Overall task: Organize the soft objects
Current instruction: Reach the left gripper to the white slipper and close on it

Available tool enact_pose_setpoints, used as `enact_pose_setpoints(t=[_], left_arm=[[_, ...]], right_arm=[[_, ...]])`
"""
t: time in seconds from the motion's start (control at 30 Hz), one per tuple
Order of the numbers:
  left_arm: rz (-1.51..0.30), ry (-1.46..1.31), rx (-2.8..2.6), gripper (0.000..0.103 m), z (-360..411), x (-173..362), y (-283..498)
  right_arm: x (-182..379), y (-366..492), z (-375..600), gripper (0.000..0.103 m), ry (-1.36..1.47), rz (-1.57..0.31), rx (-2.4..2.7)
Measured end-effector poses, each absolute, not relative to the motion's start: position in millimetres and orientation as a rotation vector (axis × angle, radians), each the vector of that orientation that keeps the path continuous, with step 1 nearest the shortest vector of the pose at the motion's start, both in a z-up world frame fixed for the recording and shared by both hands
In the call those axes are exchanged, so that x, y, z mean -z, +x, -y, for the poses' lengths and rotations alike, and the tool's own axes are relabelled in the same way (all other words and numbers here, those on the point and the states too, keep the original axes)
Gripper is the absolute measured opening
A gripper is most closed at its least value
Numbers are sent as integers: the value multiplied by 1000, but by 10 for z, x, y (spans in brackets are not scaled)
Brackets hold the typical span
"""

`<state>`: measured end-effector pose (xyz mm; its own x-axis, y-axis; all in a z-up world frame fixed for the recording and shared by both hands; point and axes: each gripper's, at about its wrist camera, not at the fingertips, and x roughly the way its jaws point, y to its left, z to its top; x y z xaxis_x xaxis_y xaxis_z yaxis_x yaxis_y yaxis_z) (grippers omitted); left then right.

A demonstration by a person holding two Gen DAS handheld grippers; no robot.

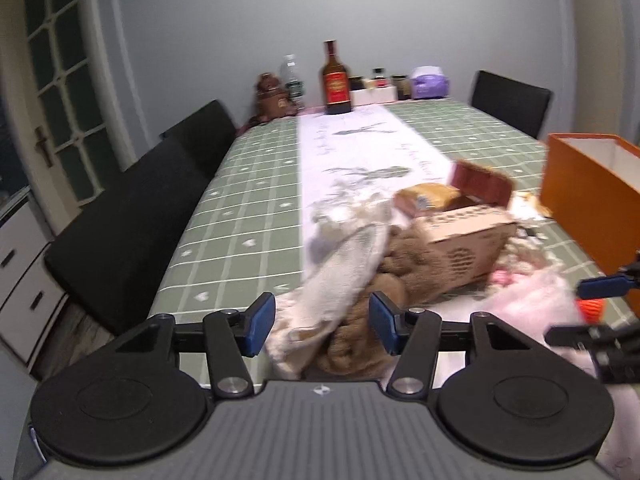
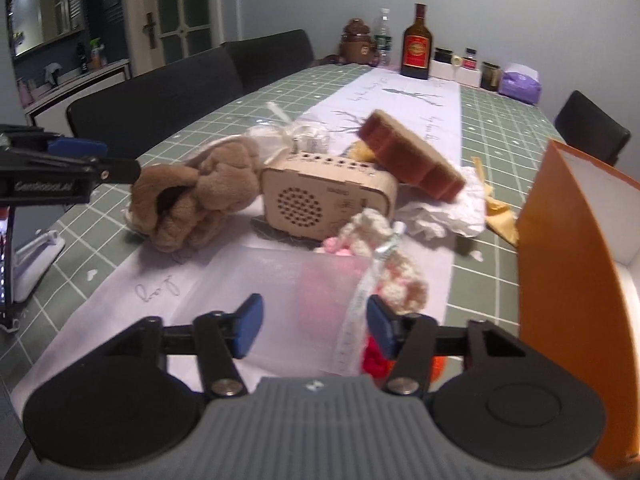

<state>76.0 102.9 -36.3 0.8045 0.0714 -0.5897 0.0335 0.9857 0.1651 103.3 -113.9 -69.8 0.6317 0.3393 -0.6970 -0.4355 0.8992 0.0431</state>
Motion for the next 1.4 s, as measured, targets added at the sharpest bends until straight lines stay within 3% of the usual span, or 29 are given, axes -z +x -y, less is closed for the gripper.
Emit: enact_pose_setpoints(t=[0.17, 0.23, 0.33, 0.47, 0.63, 0.73, 0.87, 0.97, 1.07, 1.23, 1.3, 1.4], left_arm=[[-687, 202, -11, 65, -1051, 421, 900], [-701, 211, 14, 65, -1036, 484, 945], [-700, 221, 46, 68, -983, 560, 982], [-709, 189, 64, 74, -982, 656, 1062], [-681, 99, 15, 69, -1094, 649, 1122], [-681, 63, 9, 66, -1159, 651, 1113], [-665, 169, -53, 58, -1100, 624, 1063], [-718, 208, -1, 58, -1101, 639, 1066], [-765, 297, 25, 58, -1072, 705, 1050], [-800, 385, 25, 58, -1067, 774, 1089], [-790, 448, 19, 58, -1013, 816, 1140], [-781, 512, 10, 58, -931, 906, 1223]], right_arm=[[812, 1106, 836, 89, -214, -778, -489], [895, 1162, 731, 90, -218, -790, -499], [992, 1210, 653, 101, -202, -797, -499], [1050, 1213, 583, 101, -197, -790, -489], [1096, 1135, 471, 97, -271, -777, -465], [1120, 1066, 450, 88, -320, -762, -454], [1067, 1043, 526, 67, -327, -753, -428], [1010, 1044, 593, 61, -285, -768, -454], [980, 1058, 603, 62, -224, -793, -500], [1082, 1124, 603, 75, -184, -827, -482], [1091, 1128, 590, 85, -164, -833, -499], [1135, 1134, 530, 82, -160, -855, -507]])
